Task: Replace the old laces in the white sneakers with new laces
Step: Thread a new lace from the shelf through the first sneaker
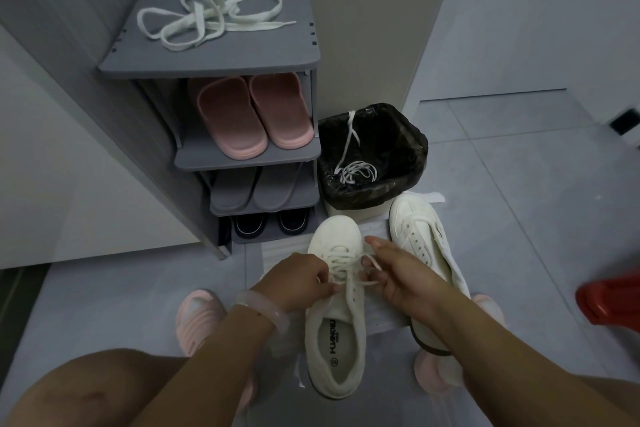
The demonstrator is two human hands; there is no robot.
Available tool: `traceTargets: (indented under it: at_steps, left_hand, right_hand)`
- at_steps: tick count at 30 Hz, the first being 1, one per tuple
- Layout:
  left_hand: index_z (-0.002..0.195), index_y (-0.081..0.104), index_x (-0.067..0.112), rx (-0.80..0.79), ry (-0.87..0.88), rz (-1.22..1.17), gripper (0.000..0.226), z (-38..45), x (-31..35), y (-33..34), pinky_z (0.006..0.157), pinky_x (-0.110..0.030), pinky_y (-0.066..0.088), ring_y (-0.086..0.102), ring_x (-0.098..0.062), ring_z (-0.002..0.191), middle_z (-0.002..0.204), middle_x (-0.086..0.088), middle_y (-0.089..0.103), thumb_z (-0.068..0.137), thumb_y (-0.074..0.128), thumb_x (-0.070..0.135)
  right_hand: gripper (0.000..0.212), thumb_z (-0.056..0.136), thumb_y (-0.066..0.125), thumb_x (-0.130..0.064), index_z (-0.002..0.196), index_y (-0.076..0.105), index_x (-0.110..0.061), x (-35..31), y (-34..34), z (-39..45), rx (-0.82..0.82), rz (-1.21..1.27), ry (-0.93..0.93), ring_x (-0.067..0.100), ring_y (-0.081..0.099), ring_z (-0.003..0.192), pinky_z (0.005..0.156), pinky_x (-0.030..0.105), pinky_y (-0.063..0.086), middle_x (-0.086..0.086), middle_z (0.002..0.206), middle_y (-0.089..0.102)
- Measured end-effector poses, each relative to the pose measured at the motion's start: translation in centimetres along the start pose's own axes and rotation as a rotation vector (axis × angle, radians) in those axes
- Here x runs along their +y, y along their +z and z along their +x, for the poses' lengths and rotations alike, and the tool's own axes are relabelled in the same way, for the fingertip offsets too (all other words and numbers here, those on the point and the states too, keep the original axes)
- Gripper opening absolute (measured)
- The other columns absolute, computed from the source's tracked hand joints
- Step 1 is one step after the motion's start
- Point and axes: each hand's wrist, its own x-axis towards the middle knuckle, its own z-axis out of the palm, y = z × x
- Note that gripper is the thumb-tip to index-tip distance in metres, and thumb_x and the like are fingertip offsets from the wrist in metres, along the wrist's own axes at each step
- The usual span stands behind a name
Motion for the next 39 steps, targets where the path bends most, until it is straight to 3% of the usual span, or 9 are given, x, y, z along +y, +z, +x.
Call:
traceTargets:
  at_steps: [5,11,14,16,20,24,31,36,39]
  left_hand:
    - [0.077,0.056,0.018,-0.009,0.01,-0.016,0.023,-0.1,0.0,-0.2,0.059,-0.016,0.038,0.064,-0.019,0.088,0.088,-0.004,0.065,0.088,0.058,0.038]
    - [0.076,0.061,0.014,-0.001,0.021,-0.039,0.023,-0.1,0.0,-0.4,0.064,-0.022,0.042,0.063,-0.019,0.087,0.087,-0.008,0.067,0.088,0.059,0.034]
    - [0.085,0.067,0.007,-0.007,0.022,-0.097,0.024,-0.2,0.0,-0.7,0.067,-0.022,0.045,0.063,-0.016,0.079,0.085,-0.009,0.068,0.088,0.06,0.03]
    - [0.089,0.068,0.006,-0.004,0.021,-0.136,0.024,-0.3,0.2,-0.9,0.063,-0.017,0.043,0.06,-0.011,0.073,0.081,-0.006,0.066,0.088,0.06,0.028]
    - [0.084,0.07,0.011,-0.031,0.026,-0.202,0.015,-0.6,1.1,-1.6,0.069,-0.019,0.044,0.057,-0.007,0.078,0.09,-0.002,0.067,0.087,0.06,0.022]
    - [0.057,0.06,0.021,-0.08,0.033,-0.408,0.029,-2.1,2.2,-4.6,0.046,-0.015,0.036,0.045,-0.001,0.043,0.059,0.006,0.056,0.086,0.06,0.015]
    - [0.045,0.057,0.026,-0.306,0.193,-0.534,0.033,-4.9,2.8,-7.6,0.045,-0.013,0.037,0.045,-0.006,0.047,0.048,0.008,0.05,0.077,0.065,0.02]
    - [0.056,0.066,0.028,-0.366,0.281,-0.577,0.026,-5.0,3.6,-7.3,0.05,-0.012,0.041,0.05,-0.003,0.05,0.054,0.004,0.055,0.081,0.068,0.021]
    - [0.088,0.07,0.016,-0.157,0.27,-0.742,0.008,-3.7,3.3,-6.2,0.071,-0.016,0.05,0.063,-0.011,0.075,0.081,-0.001,0.068,0.084,0.063,0.017]
  right_hand:
    - [0.033,0.093,0.044,0.004,0.118,0.053,-0.015,-0.7,-0.5,-0.1,-0.012,-0.035,-0.053,0.011,0.063,0.062,0.068,0.027,0.058,0.007,0.067,0.064]
    - [0.034,0.095,0.042,0.001,0.127,0.044,-0.013,-0.3,-0.7,-0.4,0.029,-0.131,-0.076,0.012,0.059,0.054,0.052,0.019,0.053,0.011,0.083,0.063]
    - [0.033,0.094,0.051,-0.016,0.127,0.049,-0.014,-0.2,-0.9,0.0,0.115,-0.866,-0.31,0.015,0.062,0.092,0.074,0.016,0.049,0.002,0.103,0.061]
    - [0.049,0.087,0.062,-0.029,0.133,0.045,-0.021,0.2,-1.1,0.3,0.03,-1.3,-0.489,0.014,0.048,0.118,0.094,0.018,0.038,0.0,0.126,0.05]
    - [0.09,0.077,0.071,-0.042,0.147,0.019,-0.019,1.8,-1.1,0.7,-0.135,-1.604,-0.435,0.014,0.022,0.14,0.113,0.032,0.025,-0.002,0.153,0.016]
    - [0.094,0.076,0.07,-0.045,0.148,0.016,-0.018,1.9,-1.0,0.8,-0.074,-1.665,-0.467,0.016,0.023,0.139,0.112,0.035,0.026,-0.003,0.153,0.017]
    - [0.089,0.076,0.069,-0.044,0.146,0.019,-0.023,1.8,-0.7,0.7,-0.078,-1.654,-0.48,0.016,0.03,0.134,0.109,0.037,0.032,-0.004,0.149,0.022]
    - [0.068,0.077,0.058,-0.052,0.138,0.039,-0.03,2.0,-0.2,0.6,-0.061,-1.722,-0.545,0.02,0.03,0.134,0.106,0.045,0.032,0.0,0.144,0.033]
    - [0.026,0.083,0.053,-0.037,0.1,0.064,-0.02,1.5,1.4,-0.6,-0.125,-1.415,-0.649,0.005,0.057,0.099,0.084,0.032,0.047,-0.003,0.102,0.062]
